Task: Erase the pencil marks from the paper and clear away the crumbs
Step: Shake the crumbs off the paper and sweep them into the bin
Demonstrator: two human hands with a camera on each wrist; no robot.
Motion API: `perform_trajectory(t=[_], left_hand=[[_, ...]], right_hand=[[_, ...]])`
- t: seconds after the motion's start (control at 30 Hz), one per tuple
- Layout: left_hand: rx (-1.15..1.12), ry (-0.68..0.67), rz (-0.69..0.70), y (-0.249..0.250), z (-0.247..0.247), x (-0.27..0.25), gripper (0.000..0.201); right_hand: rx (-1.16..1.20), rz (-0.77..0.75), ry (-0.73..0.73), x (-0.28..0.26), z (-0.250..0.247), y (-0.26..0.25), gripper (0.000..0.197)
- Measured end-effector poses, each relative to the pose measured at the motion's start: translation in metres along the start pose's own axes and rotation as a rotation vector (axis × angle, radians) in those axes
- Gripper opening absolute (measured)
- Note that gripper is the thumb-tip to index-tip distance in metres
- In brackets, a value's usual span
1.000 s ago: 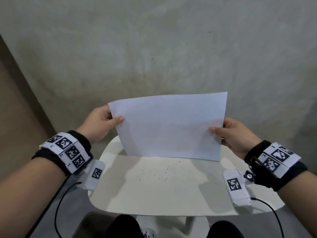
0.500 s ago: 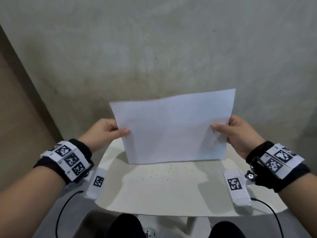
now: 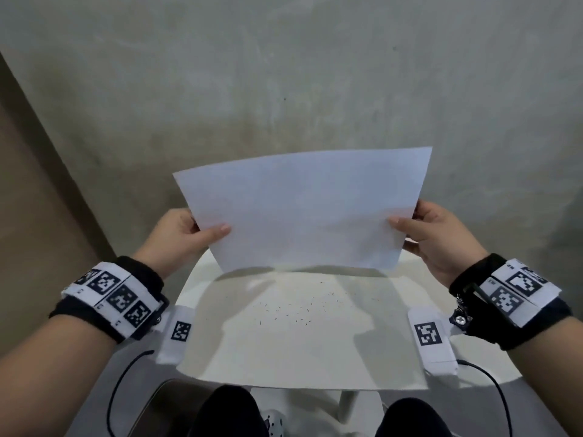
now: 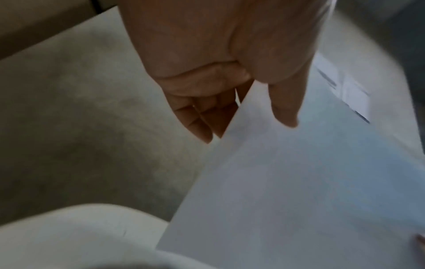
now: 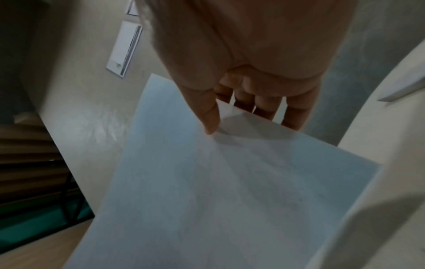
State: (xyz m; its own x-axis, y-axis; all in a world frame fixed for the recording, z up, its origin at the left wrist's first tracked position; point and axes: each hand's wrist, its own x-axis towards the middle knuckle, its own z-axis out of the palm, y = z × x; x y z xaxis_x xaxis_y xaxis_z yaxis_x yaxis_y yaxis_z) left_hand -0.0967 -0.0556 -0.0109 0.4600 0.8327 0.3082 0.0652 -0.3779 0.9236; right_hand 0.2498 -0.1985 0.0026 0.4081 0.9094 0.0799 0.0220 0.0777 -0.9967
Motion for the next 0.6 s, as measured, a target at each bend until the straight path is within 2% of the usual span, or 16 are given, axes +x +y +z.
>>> perform_trajectory(t=[0.1,0.17,0.23,0.3,0.33,0.37,0.4,0.43,0.5,0.6], left_hand=[[0.18,-0.171,-0.106,-0.009,0.004,-0.004,0.019],[0.226,-0.144,-0.097,-0.01,0.008,-0.005,0.015],[0.123,-0.078,-0.048,-0.004,0.008,-0.005,0.005],[0.111,-0.087,-0.027,0.0,0.013,-0.005,0.022],[0.138,-0.122,-0.048,-0.005,0.014,-0.004,0.016],[0.186,-0.144,-0.076,-0.007,0.015,-0.004,0.008],[0.219,-0.134,-0.092,-0.01,0.016,-0.003,0.018],[0.235,-0.083,-0.099,-0.011,0.016,-0.003,0.025],[0.179,0.074,-0.094,-0.01,0.009,-0.004,0.022],[0.052,0.266,-0.101,-0.011,-0.013,-0.016,0.015]], right_hand=[[-0.075,0.06,-0.035,-0.005,0.0,0.006,0.025],[-0.098,0.07,-0.025,-0.006,-0.003,0.009,0.023],[-0.058,0.038,-0.017,-0.006,-0.003,0.006,0.024],[-0.035,0.055,0.0,-0.005,-0.004,0.004,0.025],[-0.057,0.092,-0.006,-0.005,-0.002,0.004,0.023],[-0.133,0.138,-0.021,-0.006,-0.001,0.006,0.019],[-0.273,0.176,-0.047,-0.007,0.001,0.007,0.013],[-0.415,0.191,-0.066,-0.009,0.001,0.007,0.014],[-0.596,0.189,-0.059,-0.016,-0.003,0.001,0.026],[-0.508,0.239,-0.089,-0.049,-0.018,-0.002,0.046]])
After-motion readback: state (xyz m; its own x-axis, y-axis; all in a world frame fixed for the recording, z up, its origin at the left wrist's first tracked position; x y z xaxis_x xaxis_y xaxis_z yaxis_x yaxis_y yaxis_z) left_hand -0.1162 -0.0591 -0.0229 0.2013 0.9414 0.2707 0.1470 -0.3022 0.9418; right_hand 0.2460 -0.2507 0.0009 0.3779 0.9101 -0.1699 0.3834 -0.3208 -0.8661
